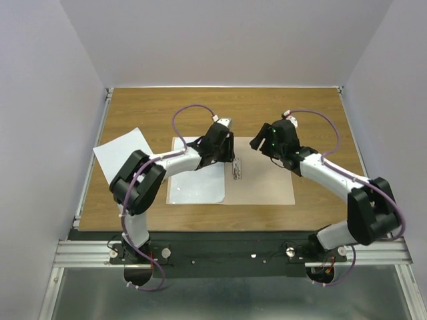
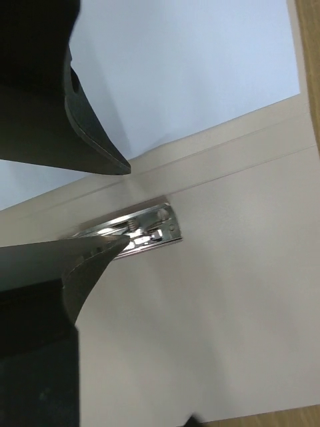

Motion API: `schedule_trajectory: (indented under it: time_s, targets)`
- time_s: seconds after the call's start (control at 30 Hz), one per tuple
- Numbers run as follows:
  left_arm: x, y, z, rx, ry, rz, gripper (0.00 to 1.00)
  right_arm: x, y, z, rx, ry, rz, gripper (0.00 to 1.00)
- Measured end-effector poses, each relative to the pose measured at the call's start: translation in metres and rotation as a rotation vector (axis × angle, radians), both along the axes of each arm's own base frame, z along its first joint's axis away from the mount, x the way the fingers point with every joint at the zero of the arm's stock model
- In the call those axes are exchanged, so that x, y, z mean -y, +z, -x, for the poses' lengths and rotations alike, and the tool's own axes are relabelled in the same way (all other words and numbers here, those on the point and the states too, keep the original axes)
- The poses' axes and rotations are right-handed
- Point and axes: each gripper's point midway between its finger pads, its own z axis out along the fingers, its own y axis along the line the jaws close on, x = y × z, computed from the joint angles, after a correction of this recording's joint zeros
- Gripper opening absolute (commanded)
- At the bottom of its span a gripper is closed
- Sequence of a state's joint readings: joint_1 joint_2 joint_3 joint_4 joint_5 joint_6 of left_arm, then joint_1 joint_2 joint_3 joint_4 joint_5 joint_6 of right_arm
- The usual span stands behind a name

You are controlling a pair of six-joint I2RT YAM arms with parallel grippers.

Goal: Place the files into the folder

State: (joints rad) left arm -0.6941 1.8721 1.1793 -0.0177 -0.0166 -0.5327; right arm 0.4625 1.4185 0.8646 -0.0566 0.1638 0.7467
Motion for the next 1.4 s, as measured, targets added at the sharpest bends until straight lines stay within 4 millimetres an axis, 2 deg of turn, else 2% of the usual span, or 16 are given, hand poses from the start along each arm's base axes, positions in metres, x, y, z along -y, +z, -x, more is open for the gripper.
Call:
schedule_trajectory:
  time_s: [0.03, 0.13, 0.33, 0.5, 0.53, 0.63, 0.73, 0.87, 1.03, 1.13, 1.3, 1.4]
  targets:
    - [-0.002, 0.003, 0.006, 0.000, 0.003, 0.004, 0.51, -0.004, -0.003, -0.005, -0.012, 0.028, 0.004, 0.61]
    - [-0.008, 0.010, 0.029, -0.002, 0.008, 0.019, 0.54, -0.022, -0.009, -0.021, -0.028, 0.144, 0.020, 0.56]
    - [-0.033, 0.007, 0.088, -0.042, 0.032, 0.056, 0.56, -0.047, -0.039, -0.041, -0.085, 0.285, 0.123, 0.56]
    - [-0.060, 0.005, 0.117, -0.064, 0.096, 0.093, 0.62, -0.070, -0.056, -0.038, -0.113, 0.349, 0.249, 0.53]
    - [-0.062, 0.006, 0.119, -0.061, 0.105, 0.100, 0.62, -0.075, -0.057, -0.037, -0.114, 0.358, 0.270, 0.49]
    - [-0.068, 0.013, 0.124, -0.051, 0.128, 0.135, 0.62, -0.093, -0.066, -0.035, -0.123, 0.377, 0.340, 0.49]
    - [-0.069, 0.018, 0.125, -0.044, 0.139, 0.156, 0.62, -0.097, -0.075, -0.033, -0.143, 0.373, 0.398, 0.45]
    - [-0.068, 0.019, 0.123, -0.037, 0.148, 0.162, 0.62, -0.089, -0.087, -0.028, -0.182, 0.339, 0.479, 0.42]
    - [-0.067, 0.021, 0.122, -0.031, 0.148, 0.169, 0.62, -0.080, -0.094, -0.022, -0.211, 0.309, 0.530, 0.40]
    - [-0.066, 0.021, 0.121, -0.029, 0.147, 0.172, 0.62, -0.079, -0.096, -0.021, -0.220, 0.308, 0.534, 0.37]
    - [-0.062, 0.017, 0.119, -0.035, 0.143, 0.164, 0.62, -0.083, -0.103, -0.024, -0.227, 0.307, 0.550, 0.36]
    - [-0.060, 0.012, 0.119, -0.040, 0.139, 0.154, 0.62, -0.085, -0.103, -0.028, -0.224, 0.299, 0.548, 0.23]
